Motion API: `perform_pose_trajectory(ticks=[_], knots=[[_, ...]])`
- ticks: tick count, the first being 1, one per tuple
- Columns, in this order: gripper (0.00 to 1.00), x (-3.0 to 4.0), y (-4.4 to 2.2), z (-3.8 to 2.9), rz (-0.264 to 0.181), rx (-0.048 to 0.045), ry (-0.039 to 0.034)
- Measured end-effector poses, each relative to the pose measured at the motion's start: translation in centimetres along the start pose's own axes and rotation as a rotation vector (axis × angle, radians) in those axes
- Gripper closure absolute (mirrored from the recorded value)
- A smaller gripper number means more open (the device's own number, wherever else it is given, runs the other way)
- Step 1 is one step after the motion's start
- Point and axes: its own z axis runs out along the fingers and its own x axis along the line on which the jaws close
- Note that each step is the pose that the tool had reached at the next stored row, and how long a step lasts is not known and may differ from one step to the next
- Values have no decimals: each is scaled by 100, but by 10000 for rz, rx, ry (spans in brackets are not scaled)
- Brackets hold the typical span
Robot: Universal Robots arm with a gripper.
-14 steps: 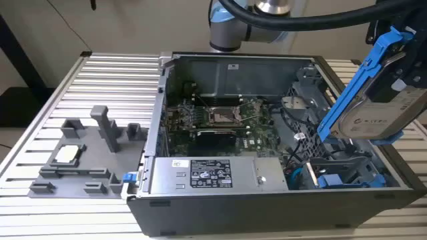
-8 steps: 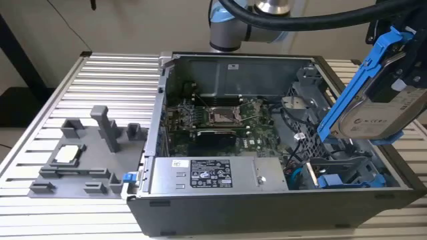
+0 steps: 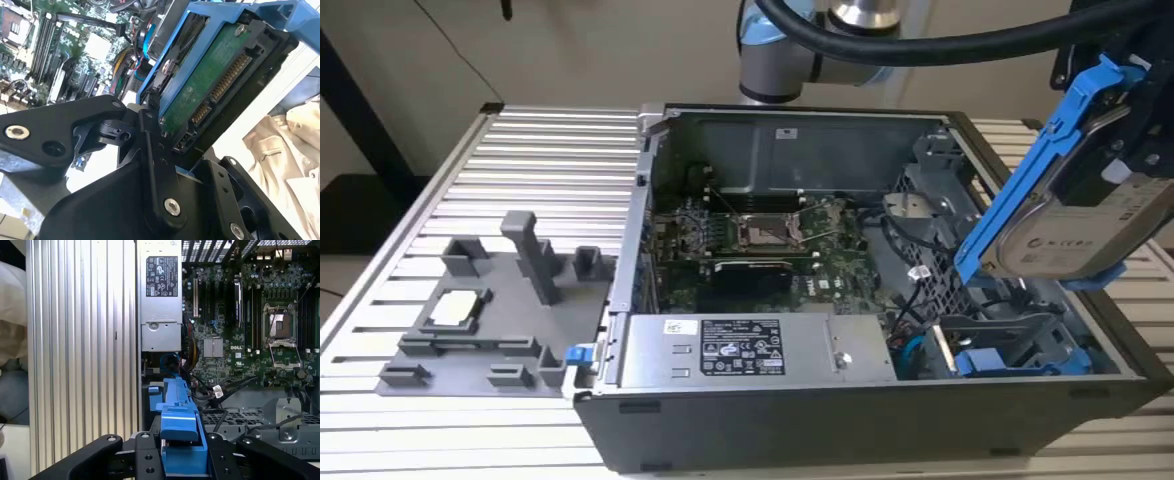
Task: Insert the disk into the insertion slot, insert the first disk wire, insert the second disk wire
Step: 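Insert the disk into the insertion slot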
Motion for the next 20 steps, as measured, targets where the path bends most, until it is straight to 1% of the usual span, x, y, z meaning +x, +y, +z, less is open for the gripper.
perform_pose_trajectory(ticks=[6, 14, 20], knots=[[67, -1, -13, 83, 0, 0, 0], [67, -3, -79, 209, 0, -3, 0], [67, -3, -97, 271, 0, -3, 0]])
